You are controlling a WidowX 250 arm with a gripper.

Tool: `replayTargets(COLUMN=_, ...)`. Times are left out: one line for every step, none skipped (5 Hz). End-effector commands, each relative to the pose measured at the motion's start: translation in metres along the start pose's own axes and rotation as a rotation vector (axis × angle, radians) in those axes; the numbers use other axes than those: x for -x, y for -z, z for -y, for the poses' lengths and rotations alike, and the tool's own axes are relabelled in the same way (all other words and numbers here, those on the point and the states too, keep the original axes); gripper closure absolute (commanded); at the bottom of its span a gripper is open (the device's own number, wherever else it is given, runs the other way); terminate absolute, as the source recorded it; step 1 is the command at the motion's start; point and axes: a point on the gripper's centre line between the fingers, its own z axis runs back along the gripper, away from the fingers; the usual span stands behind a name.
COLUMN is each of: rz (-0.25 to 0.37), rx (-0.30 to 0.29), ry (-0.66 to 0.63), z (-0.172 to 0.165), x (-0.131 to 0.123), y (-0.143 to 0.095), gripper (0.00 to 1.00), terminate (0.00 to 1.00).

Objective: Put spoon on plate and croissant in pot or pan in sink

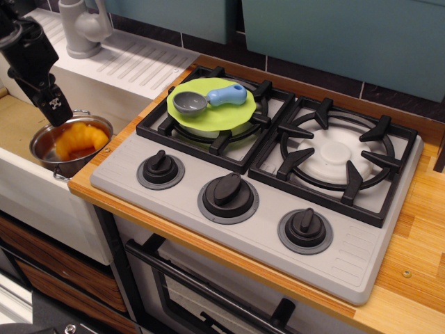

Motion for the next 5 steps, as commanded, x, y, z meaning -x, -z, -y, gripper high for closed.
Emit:
replayTargets(rz=-0.031, rx=-0.135, ry=0.032, z=0.000, x=-0.027, y=-0.082, gripper=0.00, terminate=0.00)
replayTargets(rz=-0.077, rx=-0.157, ry=0.036, z=0.003, x=-0.032, y=-0.109, gripper=0.00, terminate=0.00)
replayTargets(rz=-0.106, rx=-0.141, ry=0.090, z=0.003, x=-0.032, y=-0.140, gripper=0.00, terminate=0.00)
replayTargets(rz=-0.106, rx=-0.141, ry=0.090, z=0.003, x=-0.032, y=-0.140, gripper=0.00, terminate=0.00)
replayTargets(rz=-0.106, rx=-0.141, ry=0.090, z=0.003, x=-0.032, y=-0.140, gripper=0.00, terminate=1.00)
